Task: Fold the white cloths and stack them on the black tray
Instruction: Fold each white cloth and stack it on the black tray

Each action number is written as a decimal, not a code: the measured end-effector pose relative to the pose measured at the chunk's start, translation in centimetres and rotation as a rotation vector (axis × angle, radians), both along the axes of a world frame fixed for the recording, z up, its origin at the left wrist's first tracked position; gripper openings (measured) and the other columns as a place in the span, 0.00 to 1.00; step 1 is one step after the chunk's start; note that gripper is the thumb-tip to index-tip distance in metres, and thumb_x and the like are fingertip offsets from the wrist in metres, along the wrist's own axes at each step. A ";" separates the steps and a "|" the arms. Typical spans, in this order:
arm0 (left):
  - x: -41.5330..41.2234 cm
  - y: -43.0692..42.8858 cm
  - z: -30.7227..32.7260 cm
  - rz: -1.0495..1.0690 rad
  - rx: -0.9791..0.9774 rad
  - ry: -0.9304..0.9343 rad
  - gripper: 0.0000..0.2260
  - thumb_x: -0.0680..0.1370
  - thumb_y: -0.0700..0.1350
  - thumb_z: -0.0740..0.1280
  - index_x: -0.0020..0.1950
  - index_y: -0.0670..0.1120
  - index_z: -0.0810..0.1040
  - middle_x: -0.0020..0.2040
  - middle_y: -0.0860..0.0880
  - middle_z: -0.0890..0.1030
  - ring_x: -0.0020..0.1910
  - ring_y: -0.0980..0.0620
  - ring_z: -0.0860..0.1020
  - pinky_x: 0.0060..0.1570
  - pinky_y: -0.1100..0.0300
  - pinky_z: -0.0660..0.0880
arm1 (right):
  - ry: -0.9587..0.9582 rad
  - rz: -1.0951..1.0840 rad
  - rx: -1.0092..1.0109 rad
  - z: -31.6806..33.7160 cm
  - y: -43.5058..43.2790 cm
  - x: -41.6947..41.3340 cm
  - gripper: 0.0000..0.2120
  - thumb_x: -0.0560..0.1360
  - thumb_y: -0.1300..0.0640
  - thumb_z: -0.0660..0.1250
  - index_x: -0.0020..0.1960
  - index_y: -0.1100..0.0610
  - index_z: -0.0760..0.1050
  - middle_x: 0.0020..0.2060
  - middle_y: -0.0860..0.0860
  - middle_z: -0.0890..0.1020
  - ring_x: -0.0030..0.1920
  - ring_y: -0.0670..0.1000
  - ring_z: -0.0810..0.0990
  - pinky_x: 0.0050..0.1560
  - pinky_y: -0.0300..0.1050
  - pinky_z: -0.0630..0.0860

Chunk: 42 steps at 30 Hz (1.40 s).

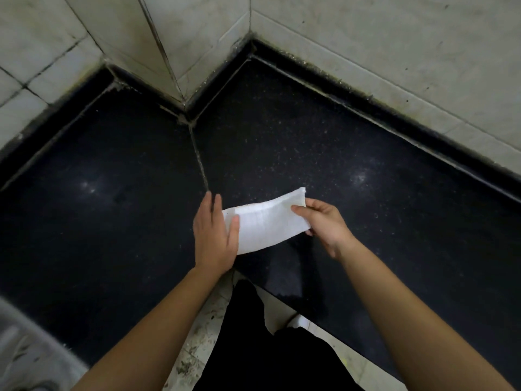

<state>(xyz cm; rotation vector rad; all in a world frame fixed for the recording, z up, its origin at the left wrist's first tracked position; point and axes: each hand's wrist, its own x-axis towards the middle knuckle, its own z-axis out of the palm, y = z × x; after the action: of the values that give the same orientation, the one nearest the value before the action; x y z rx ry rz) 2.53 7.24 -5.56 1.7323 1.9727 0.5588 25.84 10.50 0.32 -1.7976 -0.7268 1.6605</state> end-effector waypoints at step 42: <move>-4.2 -0.9 -3.2 -0.427 -0.218 0.485 0.31 0.82 0.61 0.38 0.81 0.45 0.42 0.82 0.43 0.44 0.81 0.45 0.44 0.77 0.39 0.47 | -1.170 1.296 0.675 -8.7 -1.7 -5.6 0.38 0.82 0.33 0.41 0.82 0.57 0.43 0.81 0.53 0.44 0.80 0.60 0.44 0.78 0.63 0.48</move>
<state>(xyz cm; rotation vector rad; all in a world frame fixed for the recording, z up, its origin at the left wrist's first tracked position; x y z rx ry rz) -1.70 6.37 -8.73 2.1976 1.7745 -0.2354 20.25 8.76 -8.38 -1.6201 -2.9358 0.3826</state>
